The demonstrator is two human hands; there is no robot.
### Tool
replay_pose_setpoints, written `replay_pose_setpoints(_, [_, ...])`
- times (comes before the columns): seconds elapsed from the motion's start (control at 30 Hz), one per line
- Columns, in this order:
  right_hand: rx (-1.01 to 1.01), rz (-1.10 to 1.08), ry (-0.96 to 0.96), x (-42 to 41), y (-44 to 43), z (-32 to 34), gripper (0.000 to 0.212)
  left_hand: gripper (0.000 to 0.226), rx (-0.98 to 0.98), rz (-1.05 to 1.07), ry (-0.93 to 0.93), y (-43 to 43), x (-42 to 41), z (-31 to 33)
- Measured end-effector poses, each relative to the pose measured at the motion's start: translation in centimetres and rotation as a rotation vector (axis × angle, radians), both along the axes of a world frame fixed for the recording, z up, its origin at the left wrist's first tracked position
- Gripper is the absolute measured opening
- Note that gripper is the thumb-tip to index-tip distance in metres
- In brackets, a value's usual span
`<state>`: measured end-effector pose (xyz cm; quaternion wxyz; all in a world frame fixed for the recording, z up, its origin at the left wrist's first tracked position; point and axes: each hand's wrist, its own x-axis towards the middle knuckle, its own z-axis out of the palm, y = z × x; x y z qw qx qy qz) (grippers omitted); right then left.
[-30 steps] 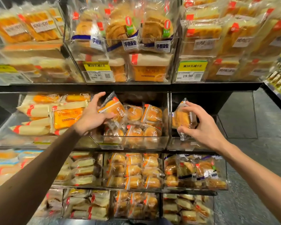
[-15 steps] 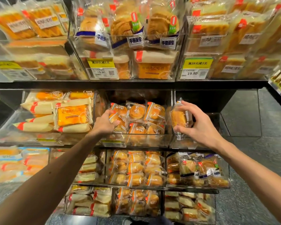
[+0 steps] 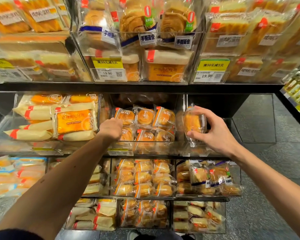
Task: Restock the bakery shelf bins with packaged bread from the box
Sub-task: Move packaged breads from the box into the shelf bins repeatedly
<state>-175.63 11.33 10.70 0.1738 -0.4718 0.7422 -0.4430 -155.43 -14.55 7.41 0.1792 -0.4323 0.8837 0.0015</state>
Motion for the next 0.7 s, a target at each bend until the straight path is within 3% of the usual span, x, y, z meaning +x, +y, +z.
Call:
replay_pose_setpoints(0.1, [0.003, -0.02, 0.009, 0.2, 0.5, 0.0, 0.064, 0.024, -0.05, -0.037, 0.011, 0.9, -0.1, 1.5])
replay_pose_setpoints(0.17, [-0.004, -0.003, 0.099, 0.7, 1.0, 0.4, 0.068, 0.021, -0.066, -0.094, 0.213, 2.2, -0.5, 2.7])
replay_pose_setpoints(0.2, [0.0, 0.016, 0.139, 1.1, 1.2, 0.6, 0.073, 0.03, 0.081, -0.083, 0.38, 3.0, -0.8, 3.3])
replay_pose_setpoints(0.27, [0.026, 0.066, 0.155, 2.3, 1.3, 1.0, 0.093, 0.046, 0.7, 0.032, 0.665, 5.5, -1.8, 5.0])
replay_pose_setpoints(0.3, [0.037, 0.095, 0.147, 2.9, 1.3, 1.2, 0.104, 0.052, 0.961, 0.086, 0.725, 6.8, -2.3, 5.8])
replay_pose_setpoints(0.37, [0.039, 0.153, 0.181, 4.2, 1.1, 1.5, 0.118, 0.06, 1.219, 0.148, 0.753, 8.8, -3.1, 6.6])
replay_pose_setpoints(0.5, [-0.006, 0.204, 0.301, 5.6, 0.8, 2.2, 0.121, 0.06, 1.331, 0.132, 0.833, 10.0, -3.8, 6.1])
replay_pose_setpoints(0.6, [-0.066, 0.155, 0.261, 5.8, 0.4, 2.0, 0.116, 0.089, 1.341, 0.232, 0.917, 8.7, -3.1, 4.9])
replay_pose_setpoints(0.7, [-0.091, 0.023, 0.198, 6.0, 0.0, 1.3, 0.103, 0.069, 1.39, 0.301, 1.025, 7.2, -2.1, 4.3])
